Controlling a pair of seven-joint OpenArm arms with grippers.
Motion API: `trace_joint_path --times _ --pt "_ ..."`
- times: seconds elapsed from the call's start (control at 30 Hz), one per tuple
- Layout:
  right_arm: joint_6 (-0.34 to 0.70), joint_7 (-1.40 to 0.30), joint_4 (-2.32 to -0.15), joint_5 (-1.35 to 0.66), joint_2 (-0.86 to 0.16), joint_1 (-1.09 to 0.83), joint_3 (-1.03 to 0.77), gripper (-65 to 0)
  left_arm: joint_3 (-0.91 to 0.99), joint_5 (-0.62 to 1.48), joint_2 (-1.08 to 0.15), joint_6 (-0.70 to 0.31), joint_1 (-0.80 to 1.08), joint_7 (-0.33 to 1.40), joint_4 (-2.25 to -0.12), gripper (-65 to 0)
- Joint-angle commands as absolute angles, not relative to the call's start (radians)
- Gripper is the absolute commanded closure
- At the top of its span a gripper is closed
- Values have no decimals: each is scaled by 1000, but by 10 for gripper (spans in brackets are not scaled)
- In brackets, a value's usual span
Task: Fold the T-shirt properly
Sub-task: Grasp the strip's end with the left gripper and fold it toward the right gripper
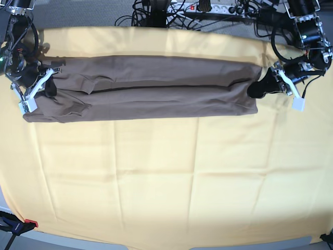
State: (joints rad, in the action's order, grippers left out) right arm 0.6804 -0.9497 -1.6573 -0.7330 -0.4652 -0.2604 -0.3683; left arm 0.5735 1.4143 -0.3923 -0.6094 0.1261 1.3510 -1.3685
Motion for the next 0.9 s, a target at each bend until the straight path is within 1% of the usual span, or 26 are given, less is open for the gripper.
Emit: trace_joint_path --times 0.0,0.1,0.3,0.43,0.6,0.63,0.7,0.87 --pt "682 -947 -1666 -735 -482 -255 -373 0 579 1469 -402 -609 106 1356 -1399 0" --pt "681 -955 -1666 -732 -482 -255 -373 0 577 1484 -402 -618 96 1396 -1463 0" --pt "681 -954 -1666 -731 -482 -255 -373 0 576 1484 -381 -617 96 1395 -1622 0" --pt "681 -954 -1666 -732 -482 -255 -373 0 550 1484 -308 -618 96 1384 -1702 0" --pt "681 -954 -1666 -731 -482 -255 -373 0 393 1484 -172 -682 96 1376 -1708 0" --pt "681 -954 -1666 -731 -482 -255 -373 0 359 1484 -147 -698 93 1360 -1708 0" --pt "681 -954 -1666 -732 -482 -255 -373 0 302 1470 -101 -698 86 1305 -1708 0" --pt "681 -965 -1666 -732 -482 -255 -373 0 192 1206 -4 -698 85 1085 -1706 0"
